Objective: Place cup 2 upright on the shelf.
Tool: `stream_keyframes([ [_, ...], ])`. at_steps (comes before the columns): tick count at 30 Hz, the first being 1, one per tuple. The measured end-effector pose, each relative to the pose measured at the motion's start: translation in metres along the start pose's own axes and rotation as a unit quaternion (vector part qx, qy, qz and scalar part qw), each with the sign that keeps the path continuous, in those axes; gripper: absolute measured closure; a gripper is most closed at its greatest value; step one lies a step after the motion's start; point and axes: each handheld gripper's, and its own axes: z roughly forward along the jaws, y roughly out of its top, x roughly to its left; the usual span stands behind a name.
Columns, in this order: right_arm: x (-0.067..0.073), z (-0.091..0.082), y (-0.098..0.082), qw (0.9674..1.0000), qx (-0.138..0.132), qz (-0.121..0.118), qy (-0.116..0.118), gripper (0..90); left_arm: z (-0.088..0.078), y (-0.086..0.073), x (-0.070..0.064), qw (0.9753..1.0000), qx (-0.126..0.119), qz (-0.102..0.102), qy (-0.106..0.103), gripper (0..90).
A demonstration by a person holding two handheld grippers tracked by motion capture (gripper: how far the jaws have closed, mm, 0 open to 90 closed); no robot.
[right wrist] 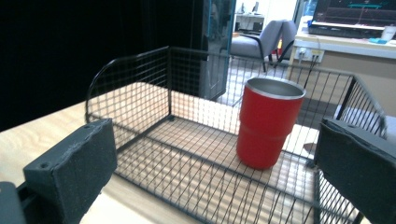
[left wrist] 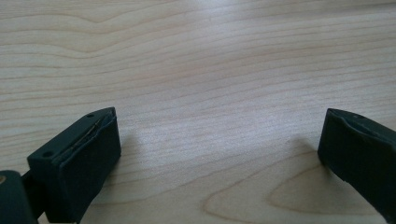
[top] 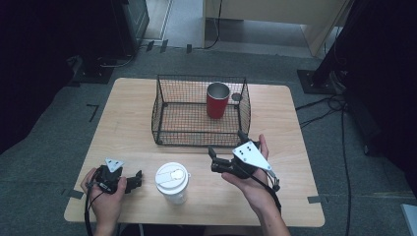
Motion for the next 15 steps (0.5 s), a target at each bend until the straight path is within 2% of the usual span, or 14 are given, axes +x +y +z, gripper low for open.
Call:
stream_keyframes([
  [7, 0.008, -0.011, -0.025, 0.9997, 0.018, 0.014, 0.014, 0.0, 0.000, 0.000, 0.000, 1.0000, 0.001, 0.001, 0.000, 0.0],
  [15, 0.016, -0.024, -0.044, 0.9993, 0.024, 0.016, 0.024, 0.0, 0.000, 0.000, 0.000, 1.0000, 0.001, 0.001, 0.000, 0.0],
])
